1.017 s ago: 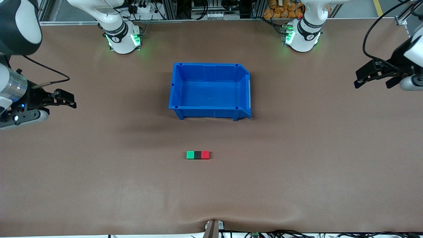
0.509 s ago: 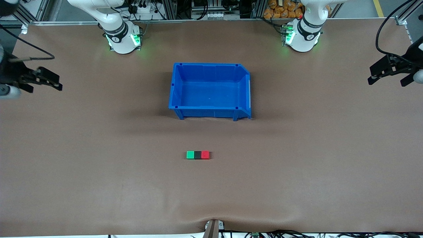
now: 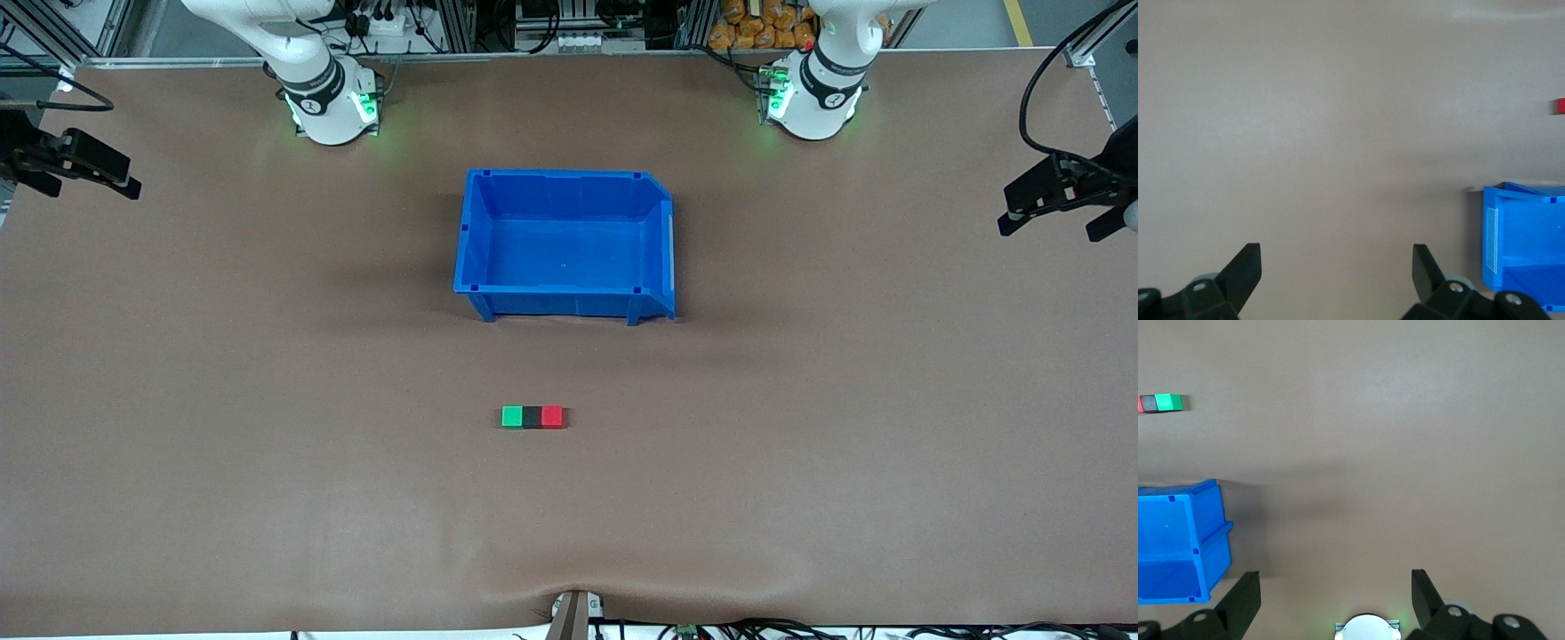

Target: Attach green and red cubes to black cube

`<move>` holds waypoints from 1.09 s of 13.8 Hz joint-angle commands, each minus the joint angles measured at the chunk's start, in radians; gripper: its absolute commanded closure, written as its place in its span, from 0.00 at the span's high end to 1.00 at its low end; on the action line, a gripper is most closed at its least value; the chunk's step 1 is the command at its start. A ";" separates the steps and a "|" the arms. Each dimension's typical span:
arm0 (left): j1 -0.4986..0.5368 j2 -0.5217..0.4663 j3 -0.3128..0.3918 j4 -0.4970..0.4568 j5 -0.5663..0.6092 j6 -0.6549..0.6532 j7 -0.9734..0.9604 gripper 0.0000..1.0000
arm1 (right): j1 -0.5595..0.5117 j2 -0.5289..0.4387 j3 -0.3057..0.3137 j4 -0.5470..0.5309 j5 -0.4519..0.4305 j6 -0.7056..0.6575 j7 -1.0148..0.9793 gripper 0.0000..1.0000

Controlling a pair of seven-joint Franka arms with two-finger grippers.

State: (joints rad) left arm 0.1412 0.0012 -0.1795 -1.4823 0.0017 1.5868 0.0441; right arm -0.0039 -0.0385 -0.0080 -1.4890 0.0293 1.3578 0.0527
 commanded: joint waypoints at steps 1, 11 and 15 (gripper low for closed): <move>-0.005 0.011 -0.009 0.028 -0.009 -0.004 0.006 1.00 | -0.015 0.000 0.013 0.001 0.001 -0.003 0.015 1.00; 0.003 0.029 0.002 0.022 -0.003 -0.005 0.006 1.00 | -0.031 0.022 0.011 -0.004 -0.003 0.070 0.004 1.00; -0.005 0.017 0.009 0.019 -0.002 -0.013 -0.009 1.00 | -0.030 0.022 0.013 -0.013 -0.006 0.075 -0.001 1.00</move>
State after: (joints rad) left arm 0.1404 0.0284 -0.1758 -1.4736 0.0017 1.5866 0.0410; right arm -0.0184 -0.0123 -0.0106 -1.4915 0.0248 1.4279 0.0531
